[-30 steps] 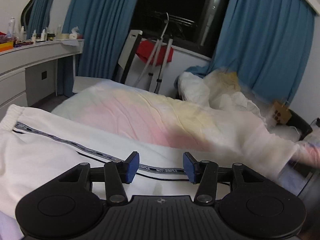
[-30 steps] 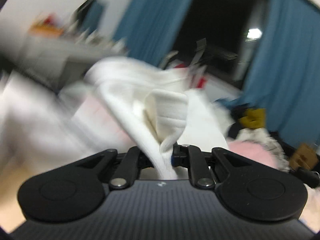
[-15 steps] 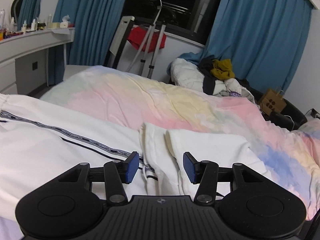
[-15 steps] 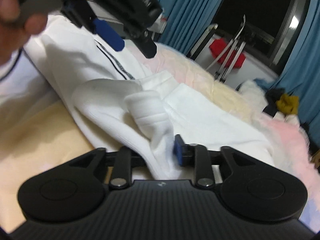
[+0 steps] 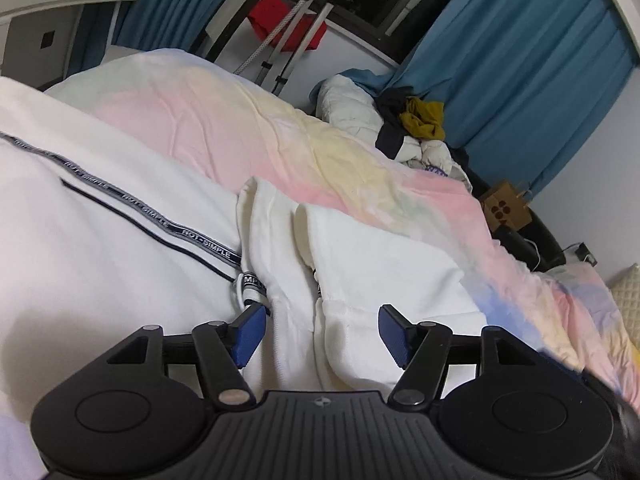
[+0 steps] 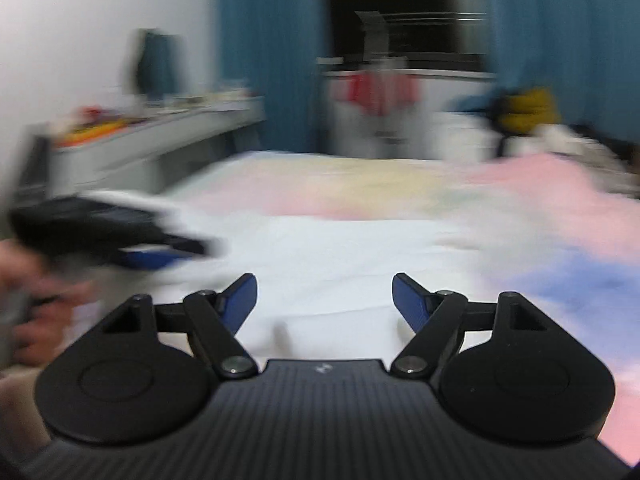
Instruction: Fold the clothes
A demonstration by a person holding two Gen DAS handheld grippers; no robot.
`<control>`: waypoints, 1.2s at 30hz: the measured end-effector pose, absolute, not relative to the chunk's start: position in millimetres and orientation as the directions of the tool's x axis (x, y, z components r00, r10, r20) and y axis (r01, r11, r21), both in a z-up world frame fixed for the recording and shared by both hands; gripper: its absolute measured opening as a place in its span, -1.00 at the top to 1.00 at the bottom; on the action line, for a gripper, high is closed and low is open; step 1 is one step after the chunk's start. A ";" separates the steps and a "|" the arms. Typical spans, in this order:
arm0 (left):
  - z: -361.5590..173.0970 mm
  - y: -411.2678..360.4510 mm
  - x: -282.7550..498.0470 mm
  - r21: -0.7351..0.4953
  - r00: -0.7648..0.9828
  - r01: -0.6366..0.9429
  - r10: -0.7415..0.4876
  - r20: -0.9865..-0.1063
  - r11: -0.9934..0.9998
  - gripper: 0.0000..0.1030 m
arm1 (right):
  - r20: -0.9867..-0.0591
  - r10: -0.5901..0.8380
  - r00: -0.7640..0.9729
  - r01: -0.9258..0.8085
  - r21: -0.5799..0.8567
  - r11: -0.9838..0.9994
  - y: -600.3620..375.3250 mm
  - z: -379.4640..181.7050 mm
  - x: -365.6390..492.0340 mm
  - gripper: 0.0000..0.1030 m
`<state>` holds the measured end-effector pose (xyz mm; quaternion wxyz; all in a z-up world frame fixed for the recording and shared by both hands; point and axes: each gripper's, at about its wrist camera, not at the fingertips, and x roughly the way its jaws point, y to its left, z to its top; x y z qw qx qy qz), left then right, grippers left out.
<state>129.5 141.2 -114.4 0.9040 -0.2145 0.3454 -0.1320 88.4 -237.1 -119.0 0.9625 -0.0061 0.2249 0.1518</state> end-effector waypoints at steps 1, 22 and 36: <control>-113.6 138.0 129.9 -0.465 0.731 0.095 -0.379 -0.567 0.880 -0.24 | -0.462 0.204 0.863 -0.209 0.041 0.977 -242.8 -124.0 98.0 -0.48; -79.1 103.0 82.4 -0.366 0.731 0.310 -0.466 -0.499 0.878 -0.20 | -0.627 0.122 0.770 0.157 0.370 0.916 -306.4 -176.8 129.9 -0.48; -120.5 99.5 114.5 -0.505 0.600 0.183 -0.502 -0.623 0.844 0.09 | -0.615 0.129 0.778 0.118 0.345 0.931 -299.9 -180.5 138.3 -0.48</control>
